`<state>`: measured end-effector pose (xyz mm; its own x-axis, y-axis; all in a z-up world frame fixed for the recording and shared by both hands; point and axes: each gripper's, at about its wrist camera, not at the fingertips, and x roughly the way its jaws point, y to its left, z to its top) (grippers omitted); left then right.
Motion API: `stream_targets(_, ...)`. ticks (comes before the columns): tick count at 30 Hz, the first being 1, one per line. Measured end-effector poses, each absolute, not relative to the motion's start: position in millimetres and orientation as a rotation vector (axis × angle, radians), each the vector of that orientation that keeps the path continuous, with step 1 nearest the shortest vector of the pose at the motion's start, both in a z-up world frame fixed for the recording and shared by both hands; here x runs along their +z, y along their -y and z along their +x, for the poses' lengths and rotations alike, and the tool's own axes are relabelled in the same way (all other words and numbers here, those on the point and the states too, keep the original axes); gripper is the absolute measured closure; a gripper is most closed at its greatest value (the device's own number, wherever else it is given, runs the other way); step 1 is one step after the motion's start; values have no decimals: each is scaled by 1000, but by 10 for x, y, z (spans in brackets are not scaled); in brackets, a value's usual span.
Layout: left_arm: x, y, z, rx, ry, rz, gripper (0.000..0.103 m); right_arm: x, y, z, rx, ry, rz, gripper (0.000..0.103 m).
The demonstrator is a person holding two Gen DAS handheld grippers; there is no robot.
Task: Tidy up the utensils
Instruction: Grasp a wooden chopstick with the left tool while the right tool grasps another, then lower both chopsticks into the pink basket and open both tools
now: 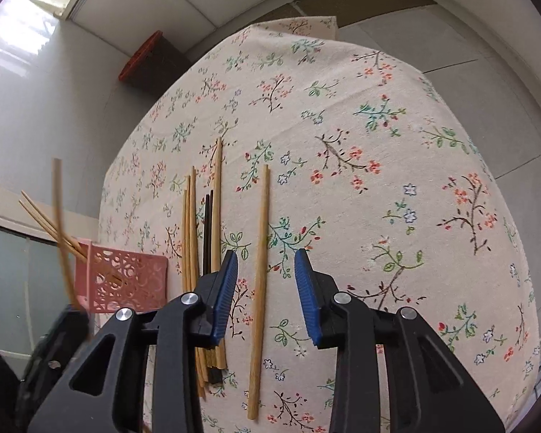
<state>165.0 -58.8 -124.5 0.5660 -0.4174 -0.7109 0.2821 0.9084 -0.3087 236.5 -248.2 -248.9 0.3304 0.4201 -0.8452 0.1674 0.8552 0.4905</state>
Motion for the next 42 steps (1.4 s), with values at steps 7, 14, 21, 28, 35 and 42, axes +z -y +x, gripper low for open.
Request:
stream_targets(7,-919,97,1374,-373,-766,-256,97,-2631,2033,2457,135,-1304,336,72)
stream_targets(14,-834,-39,1304,-343,-707,-247,97,-2363,1959,2422,100,-1179,319,96)
stream_targets(21,-758,-283,1311,-317,-607,-261,97,-1536,2140,2189,117,-794,355,96)
stream_targets(28,-688,-374,1332,-295,-559,-247,97,-1211,1927,2034,191,-627,291,96)
stream_targets(35,-574,-554,1373,-224,-519,-220,97,-966,1905,1838,220,-435,309,96)
stream_targets(42,-582,-662,1487,-208,-449,-265,97,-892,1843,1770,238,-364,304,96)
